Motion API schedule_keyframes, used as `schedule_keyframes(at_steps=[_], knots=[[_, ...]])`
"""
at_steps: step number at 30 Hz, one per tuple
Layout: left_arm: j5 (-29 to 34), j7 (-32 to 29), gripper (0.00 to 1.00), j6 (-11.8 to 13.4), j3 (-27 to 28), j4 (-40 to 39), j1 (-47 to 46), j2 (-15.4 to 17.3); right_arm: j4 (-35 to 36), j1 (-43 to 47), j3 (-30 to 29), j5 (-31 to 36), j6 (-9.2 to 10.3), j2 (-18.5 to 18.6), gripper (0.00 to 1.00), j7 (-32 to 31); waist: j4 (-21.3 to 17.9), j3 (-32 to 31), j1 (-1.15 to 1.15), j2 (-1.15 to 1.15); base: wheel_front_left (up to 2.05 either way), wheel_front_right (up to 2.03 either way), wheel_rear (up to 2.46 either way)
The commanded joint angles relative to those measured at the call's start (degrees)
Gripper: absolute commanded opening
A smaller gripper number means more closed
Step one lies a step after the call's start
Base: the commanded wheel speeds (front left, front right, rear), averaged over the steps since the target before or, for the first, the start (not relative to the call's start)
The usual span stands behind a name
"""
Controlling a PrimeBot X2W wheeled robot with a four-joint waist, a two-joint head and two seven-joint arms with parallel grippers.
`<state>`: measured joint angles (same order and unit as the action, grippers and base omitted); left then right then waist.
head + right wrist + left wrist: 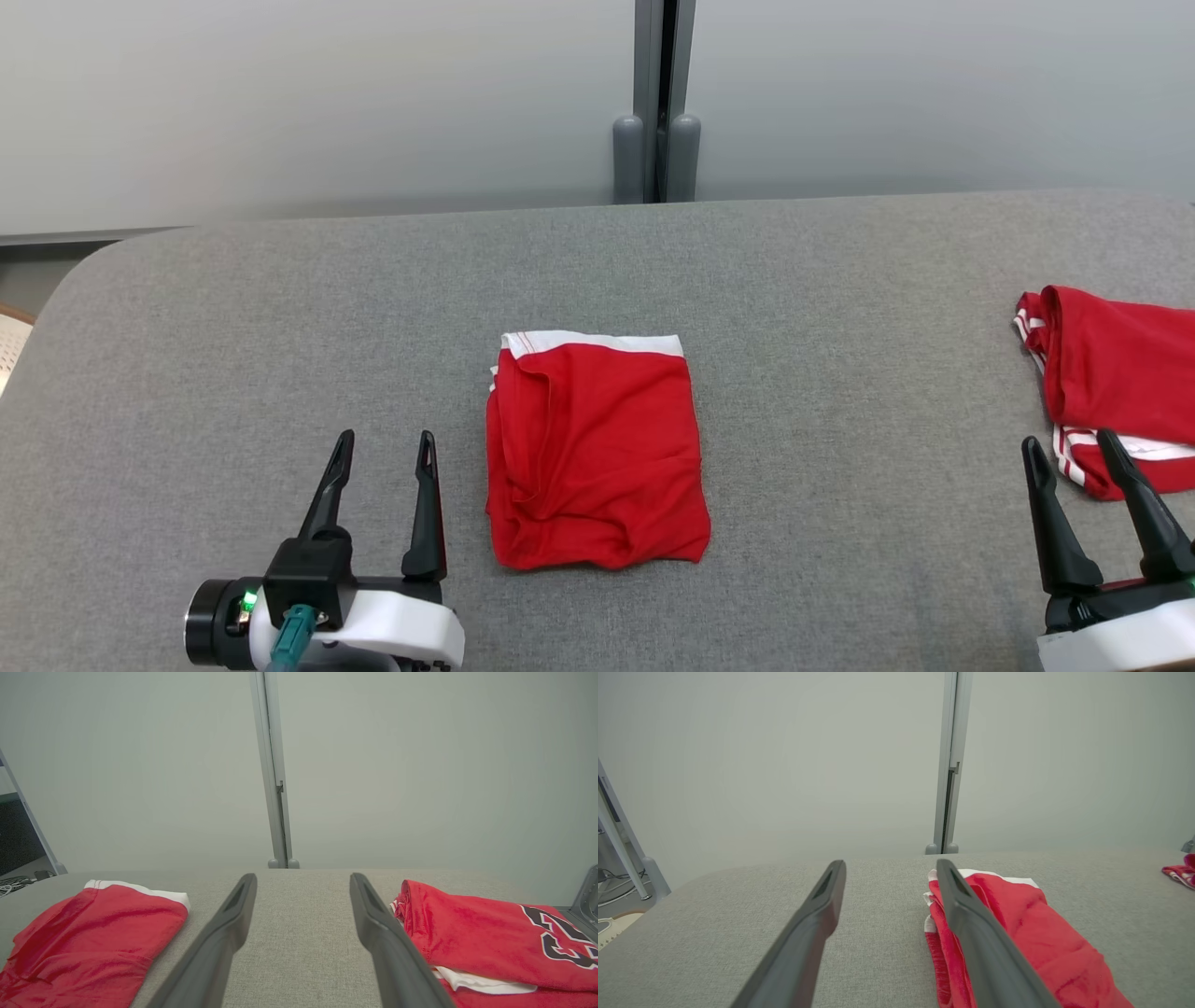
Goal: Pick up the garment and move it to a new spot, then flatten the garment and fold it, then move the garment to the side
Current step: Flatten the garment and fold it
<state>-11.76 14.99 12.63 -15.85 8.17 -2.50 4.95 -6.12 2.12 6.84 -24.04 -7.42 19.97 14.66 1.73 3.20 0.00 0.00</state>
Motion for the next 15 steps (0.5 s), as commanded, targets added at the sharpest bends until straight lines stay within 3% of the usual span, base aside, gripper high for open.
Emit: schedule_keyframes(at_steps=[1, 15], knots=[[-0.1, 0.26, 1.0, -0.53, 0.29, 0.21, 0.8, 0.81, 0.22, 0.59, 0.03, 0.71, -0.12, -0.14, 1.0, -0.45, 0.05, -0.72, 0.0, 0.0, 0.0, 0.0, 0.0], [-0.75, -0.19, 1.0, -1.26, 1.38, 0.43, 2.17, 4.05, 2.47, 2.67, -1.81, 3.09, -0.12, -2.18, 1.0, -4.81, 0.16, -3.03, 0.0, 0.0, 0.0, 0.0, 0.0]])
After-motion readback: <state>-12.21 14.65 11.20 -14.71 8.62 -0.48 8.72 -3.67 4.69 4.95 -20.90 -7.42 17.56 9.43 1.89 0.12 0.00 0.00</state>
